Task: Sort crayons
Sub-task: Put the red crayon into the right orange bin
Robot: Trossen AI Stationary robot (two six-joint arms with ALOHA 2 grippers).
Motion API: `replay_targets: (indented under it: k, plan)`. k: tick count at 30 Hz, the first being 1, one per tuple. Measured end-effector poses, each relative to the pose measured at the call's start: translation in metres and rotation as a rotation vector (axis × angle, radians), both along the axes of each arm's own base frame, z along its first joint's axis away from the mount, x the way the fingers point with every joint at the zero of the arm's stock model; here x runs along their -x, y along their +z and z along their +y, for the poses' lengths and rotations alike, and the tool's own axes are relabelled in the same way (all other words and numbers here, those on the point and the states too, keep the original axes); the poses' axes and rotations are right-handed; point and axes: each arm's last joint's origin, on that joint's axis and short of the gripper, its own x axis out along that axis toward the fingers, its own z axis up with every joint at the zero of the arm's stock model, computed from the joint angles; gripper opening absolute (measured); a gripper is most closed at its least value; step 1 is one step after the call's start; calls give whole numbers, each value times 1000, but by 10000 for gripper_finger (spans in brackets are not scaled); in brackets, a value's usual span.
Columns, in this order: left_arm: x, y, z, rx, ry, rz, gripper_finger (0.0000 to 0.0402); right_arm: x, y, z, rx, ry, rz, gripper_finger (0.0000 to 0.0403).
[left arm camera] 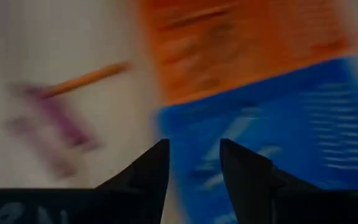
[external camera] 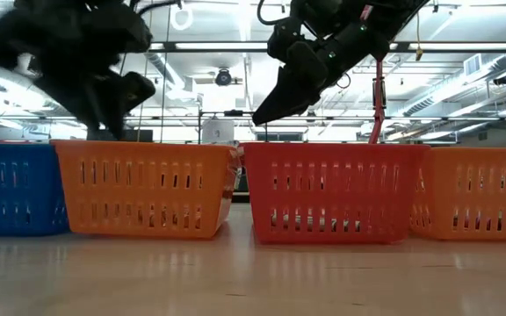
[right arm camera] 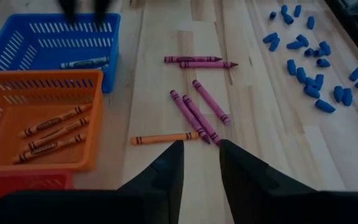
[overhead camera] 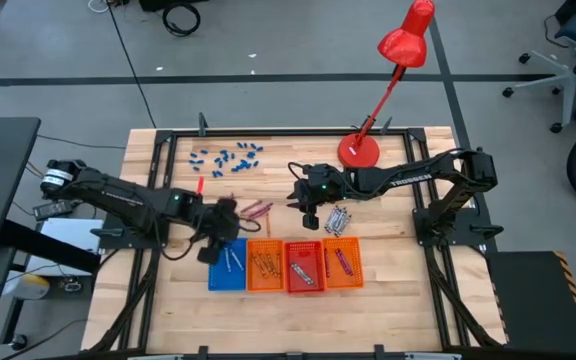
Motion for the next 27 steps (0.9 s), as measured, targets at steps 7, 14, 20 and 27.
replay_targets:
  k: [7, 14, 20, 27]
  plan:
    - [-5, -1, 36, -72, 325, -23, 155, 0, 0, 0, 1, 0, -4, 107]
    - [-20, -17, 69, -61, 472, -2, 156, 1, -5, 0, 8, 0, -83, 107]
    - [-34, -38, 81, -70, 491, 29, 156, 3, -12, -1, 41, -53, -123, 107]
    - [-45, -52, 92, -68, 527, 8, 156, 3, -12, -1, 41, -48, -122, 107]
